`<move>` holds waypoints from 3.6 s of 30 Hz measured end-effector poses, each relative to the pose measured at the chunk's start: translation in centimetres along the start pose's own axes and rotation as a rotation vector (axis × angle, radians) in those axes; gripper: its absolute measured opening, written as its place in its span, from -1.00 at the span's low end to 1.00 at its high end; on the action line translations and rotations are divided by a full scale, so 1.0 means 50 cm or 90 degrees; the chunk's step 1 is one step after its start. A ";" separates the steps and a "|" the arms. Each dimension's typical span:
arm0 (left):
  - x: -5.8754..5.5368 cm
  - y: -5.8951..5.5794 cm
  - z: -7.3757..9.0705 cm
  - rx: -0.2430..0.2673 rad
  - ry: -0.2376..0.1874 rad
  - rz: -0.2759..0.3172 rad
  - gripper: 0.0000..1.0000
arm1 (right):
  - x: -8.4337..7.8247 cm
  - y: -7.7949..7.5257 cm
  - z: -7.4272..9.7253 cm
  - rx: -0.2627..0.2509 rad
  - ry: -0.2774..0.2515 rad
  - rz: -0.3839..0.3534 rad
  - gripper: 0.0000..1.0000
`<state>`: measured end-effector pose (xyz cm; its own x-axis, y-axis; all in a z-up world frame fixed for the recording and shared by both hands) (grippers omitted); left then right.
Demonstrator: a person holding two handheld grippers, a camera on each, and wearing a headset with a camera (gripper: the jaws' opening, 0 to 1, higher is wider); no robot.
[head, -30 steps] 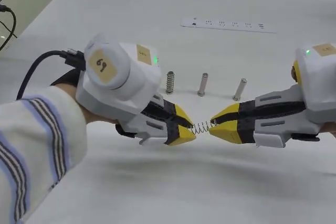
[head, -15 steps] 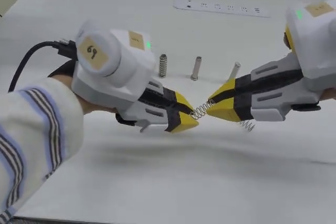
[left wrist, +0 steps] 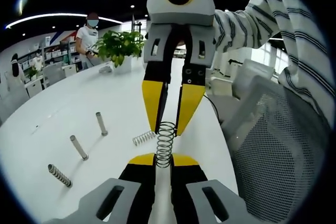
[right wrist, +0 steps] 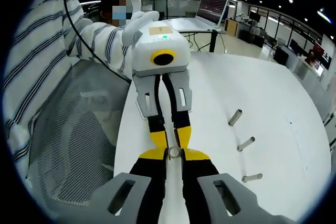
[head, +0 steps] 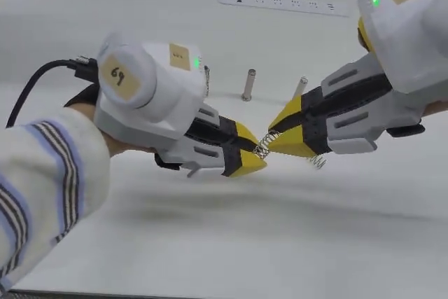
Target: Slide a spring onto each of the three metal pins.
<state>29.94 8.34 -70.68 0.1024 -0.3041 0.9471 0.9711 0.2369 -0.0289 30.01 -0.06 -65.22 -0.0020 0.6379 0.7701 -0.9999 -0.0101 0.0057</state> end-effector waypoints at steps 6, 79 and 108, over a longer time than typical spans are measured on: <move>0.005 -0.007 -0.020 -0.017 -0.031 0.008 -0.96 | -0.004 0.000 0.018 0.007 0.048 0.029 -0.86; -0.012 -0.022 0.001 -0.026 -0.024 0.020 -0.88 | -0.025 0.008 -0.045 0.067 0.182 0.063 -0.85; -0.046 0.017 0.103 0.140 -0.021 0.136 0.41 | -0.014 -0.013 -0.043 0.059 0.191 0.052 -0.85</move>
<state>29.43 13.98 -71.23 0.2893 -0.1965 0.9369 0.8580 0.4873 -0.1627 30.63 1.16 -67.14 -0.0987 0.8302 0.5487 -0.9912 -0.1311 0.0202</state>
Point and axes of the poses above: the centre of the closed fingertips' face, and the gripper's own axes: z roughly backward along the fingers, y roughly to its left, x roughly out of its top, the point moved 7 cm from there along z, roughly backward along the fingers, and after that the axes turned 8 degrees about -y, right-handed, at the moved point
